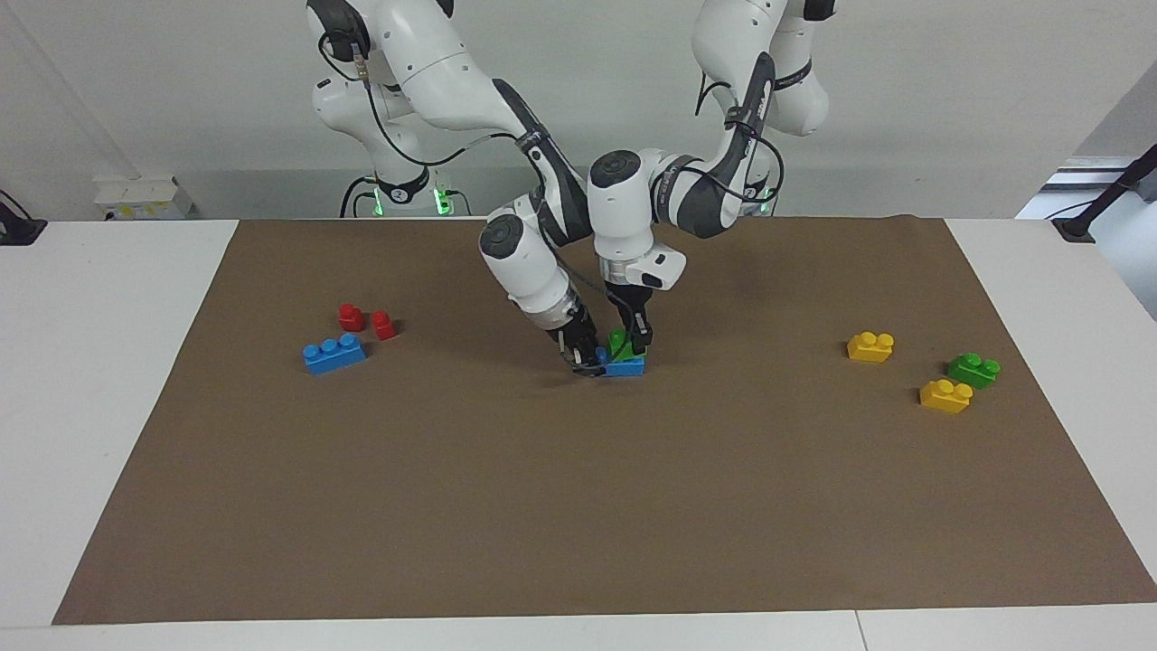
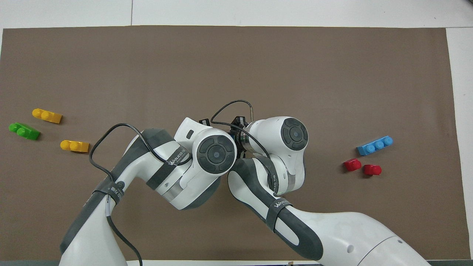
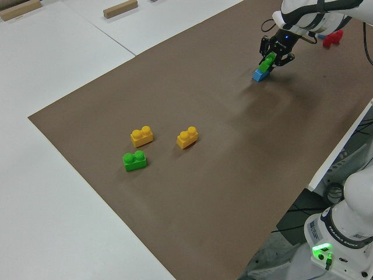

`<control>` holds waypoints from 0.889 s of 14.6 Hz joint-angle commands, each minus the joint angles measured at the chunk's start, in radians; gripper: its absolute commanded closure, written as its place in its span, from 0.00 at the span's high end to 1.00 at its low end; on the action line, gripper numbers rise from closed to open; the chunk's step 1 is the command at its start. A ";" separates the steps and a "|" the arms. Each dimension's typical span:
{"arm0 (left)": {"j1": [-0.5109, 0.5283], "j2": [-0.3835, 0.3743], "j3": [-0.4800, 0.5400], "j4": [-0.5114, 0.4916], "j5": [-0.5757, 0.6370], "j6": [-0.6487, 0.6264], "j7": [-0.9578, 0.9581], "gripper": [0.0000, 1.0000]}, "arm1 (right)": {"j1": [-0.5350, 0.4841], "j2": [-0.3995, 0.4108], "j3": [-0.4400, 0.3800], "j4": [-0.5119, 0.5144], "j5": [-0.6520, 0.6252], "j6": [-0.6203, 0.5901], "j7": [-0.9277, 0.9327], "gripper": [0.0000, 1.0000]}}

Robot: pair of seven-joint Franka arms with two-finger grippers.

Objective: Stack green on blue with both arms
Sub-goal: 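Press the green brick down onto the blue brick with the left gripper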

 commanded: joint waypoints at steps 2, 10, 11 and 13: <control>0.002 0.075 0.021 -0.016 0.042 0.120 -0.014 0.00 | -0.010 0.007 -0.007 -0.044 0.020 0.038 -0.024 0.00; 0.049 0.032 0.018 -0.007 0.044 0.093 0.102 1.00 | -0.033 0.007 -0.005 -0.041 0.041 0.027 -0.013 0.05; 0.060 0.014 0.018 -0.007 0.044 0.076 0.134 1.00 | -0.033 0.007 -0.007 -0.040 0.059 0.027 -0.011 0.31; 0.098 -0.024 0.016 -0.007 0.042 0.055 0.205 1.00 | -0.036 0.008 -0.007 -0.035 0.067 0.022 -0.011 0.65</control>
